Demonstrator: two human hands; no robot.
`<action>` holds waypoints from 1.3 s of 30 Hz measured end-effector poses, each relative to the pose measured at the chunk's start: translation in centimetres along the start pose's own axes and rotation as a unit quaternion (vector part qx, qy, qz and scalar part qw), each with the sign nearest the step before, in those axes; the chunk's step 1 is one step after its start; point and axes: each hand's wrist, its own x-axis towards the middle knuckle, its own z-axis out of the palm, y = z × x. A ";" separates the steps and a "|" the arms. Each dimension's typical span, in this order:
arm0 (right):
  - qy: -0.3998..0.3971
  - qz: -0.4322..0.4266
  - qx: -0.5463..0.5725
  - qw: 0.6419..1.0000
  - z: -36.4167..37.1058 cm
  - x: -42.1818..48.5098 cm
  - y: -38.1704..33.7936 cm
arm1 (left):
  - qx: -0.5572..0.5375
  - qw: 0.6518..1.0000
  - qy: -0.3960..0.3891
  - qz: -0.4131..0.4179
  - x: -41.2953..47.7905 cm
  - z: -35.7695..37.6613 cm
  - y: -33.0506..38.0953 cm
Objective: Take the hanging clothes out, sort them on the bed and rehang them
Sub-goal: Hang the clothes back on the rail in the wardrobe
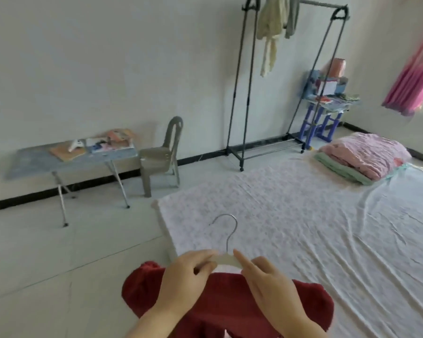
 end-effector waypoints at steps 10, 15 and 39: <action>-0.082 -0.226 0.035 0.970 7.0 12.8 -16.6 | 0.118 0.964 0.231 -0.064 -4.1 -17.9 -7.2; -0.096 -0.300 0.035 0.948 11.8 18.4 -25.8 | 0.155 0.940 0.292 -0.086 -5.0 -26.7 -11.9; -0.156 -0.499 0.095 0.847 38.3 45.1 -64.0 | 0.255 0.840 0.417 -0.238 -1.0 -64.0 -40.2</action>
